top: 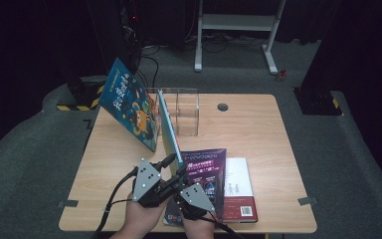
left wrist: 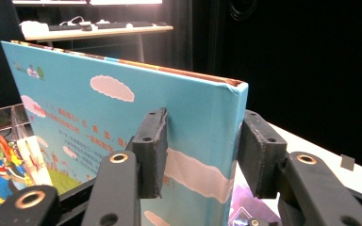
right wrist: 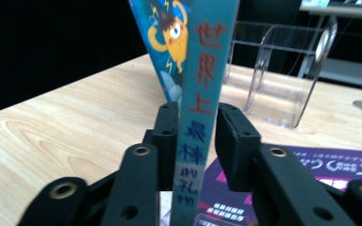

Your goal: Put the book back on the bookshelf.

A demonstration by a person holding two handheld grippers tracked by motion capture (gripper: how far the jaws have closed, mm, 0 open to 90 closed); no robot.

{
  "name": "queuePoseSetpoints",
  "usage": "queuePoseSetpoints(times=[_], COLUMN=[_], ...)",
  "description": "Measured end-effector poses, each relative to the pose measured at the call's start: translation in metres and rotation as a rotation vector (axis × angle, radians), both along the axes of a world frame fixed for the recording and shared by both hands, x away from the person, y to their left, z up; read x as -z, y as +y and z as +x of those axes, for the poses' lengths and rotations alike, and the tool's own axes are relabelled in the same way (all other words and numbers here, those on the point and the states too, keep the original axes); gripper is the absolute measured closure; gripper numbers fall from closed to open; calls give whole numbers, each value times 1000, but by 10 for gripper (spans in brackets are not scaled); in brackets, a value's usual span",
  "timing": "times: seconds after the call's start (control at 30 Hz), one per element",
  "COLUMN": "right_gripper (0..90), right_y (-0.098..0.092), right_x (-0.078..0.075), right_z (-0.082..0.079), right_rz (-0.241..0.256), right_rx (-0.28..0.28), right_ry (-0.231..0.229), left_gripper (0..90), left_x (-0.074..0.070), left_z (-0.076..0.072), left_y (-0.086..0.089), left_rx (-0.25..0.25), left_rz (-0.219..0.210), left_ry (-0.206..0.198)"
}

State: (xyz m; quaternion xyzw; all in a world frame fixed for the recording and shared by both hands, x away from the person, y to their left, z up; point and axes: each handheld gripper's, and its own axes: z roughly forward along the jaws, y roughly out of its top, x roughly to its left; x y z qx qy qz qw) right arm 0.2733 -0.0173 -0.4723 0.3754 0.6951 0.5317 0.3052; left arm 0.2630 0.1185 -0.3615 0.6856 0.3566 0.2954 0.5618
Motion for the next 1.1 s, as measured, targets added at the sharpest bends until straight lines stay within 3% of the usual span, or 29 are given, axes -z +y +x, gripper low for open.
queuePoseSetpoints(times=[0.3, 0.43, 0.67, 0.83, 1.1], right_gripper=[665, 600, 591, 521, 610], right_y=[7, 10, 14, 16, 22], right_x=[2, 2, 5, 7, 10], right_z=[0, 2, 1, 2, 1], right_rz=[0, 10, 21, 30, 24], right_rx=[-24, -37, -58, -70, -80], right_ry=[12, 31, 49, 69, 71], left_gripper=[608, 632, 657, 678, 683], left_x=[2, 2, 4, 6, 10], left_z=[-4, -6, -8, -10, -11], left_y=[10, 13, 19, 23, 24], left_rx=[-7, -10, -24, -37, -51], left_rz=[-3, 3, 2, 1, 6], left_ry=[-10, -15, -24, -33, -57])
